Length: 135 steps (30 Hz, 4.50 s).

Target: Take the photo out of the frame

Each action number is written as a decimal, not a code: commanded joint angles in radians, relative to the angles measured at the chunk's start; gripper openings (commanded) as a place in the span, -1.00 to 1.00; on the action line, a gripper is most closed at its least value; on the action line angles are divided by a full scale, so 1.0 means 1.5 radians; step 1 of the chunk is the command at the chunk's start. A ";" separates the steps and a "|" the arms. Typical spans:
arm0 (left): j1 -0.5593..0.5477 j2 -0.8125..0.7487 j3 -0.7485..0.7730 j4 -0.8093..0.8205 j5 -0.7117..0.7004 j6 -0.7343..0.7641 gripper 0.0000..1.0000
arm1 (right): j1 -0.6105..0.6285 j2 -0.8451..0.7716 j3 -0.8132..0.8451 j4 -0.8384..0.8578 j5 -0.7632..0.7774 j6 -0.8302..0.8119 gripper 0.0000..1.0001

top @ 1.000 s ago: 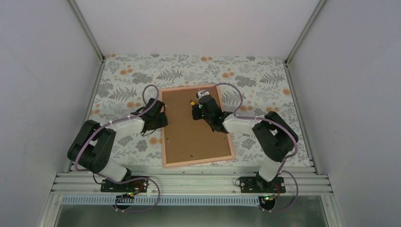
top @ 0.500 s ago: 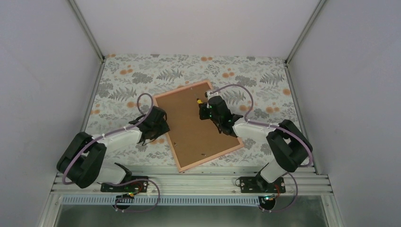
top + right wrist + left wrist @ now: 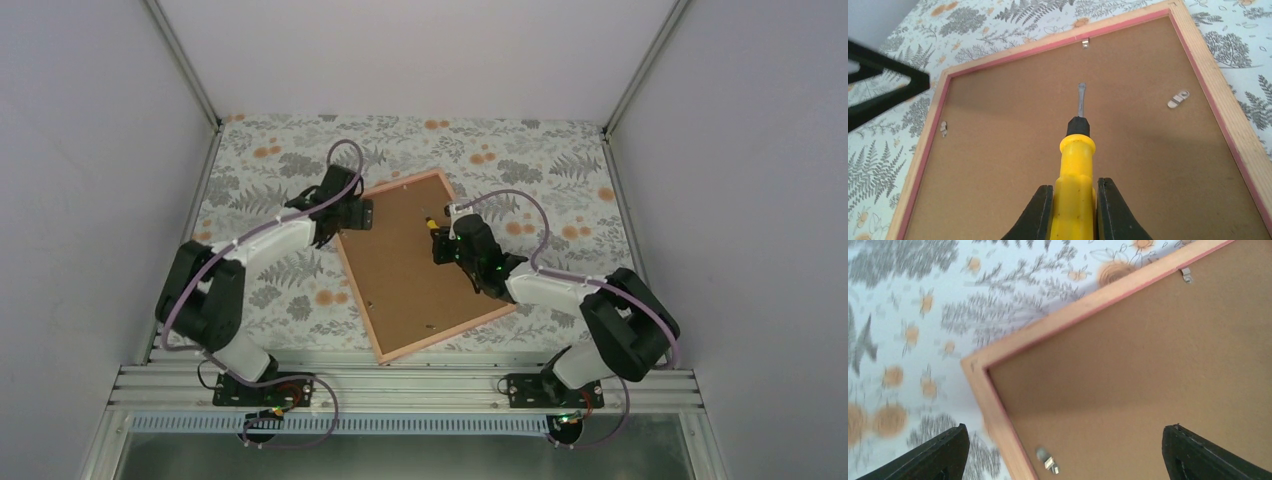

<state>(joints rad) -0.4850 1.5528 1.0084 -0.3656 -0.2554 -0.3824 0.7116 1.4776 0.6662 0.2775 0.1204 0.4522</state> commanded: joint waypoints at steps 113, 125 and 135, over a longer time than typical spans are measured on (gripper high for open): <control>0.065 -0.027 -0.270 0.151 0.229 -0.140 -0.56 | 0.104 0.252 0.229 -0.023 -0.099 -0.071 -0.92; 0.063 -0.014 -0.264 0.154 0.224 -0.135 -0.59 | 0.103 0.300 0.281 -0.080 -0.143 -0.098 -0.92; 0.063 -0.018 -0.260 0.143 0.201 -0.135 -0.60 | 0.103 0.303 0.301 -0.186 -0.172 -0.130 -0.92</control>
<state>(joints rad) -0.3847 1.5024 0.6292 -0.1055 0.0711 -0.5827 0.8673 1.9053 1.1007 0.1223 -0.0921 0.2939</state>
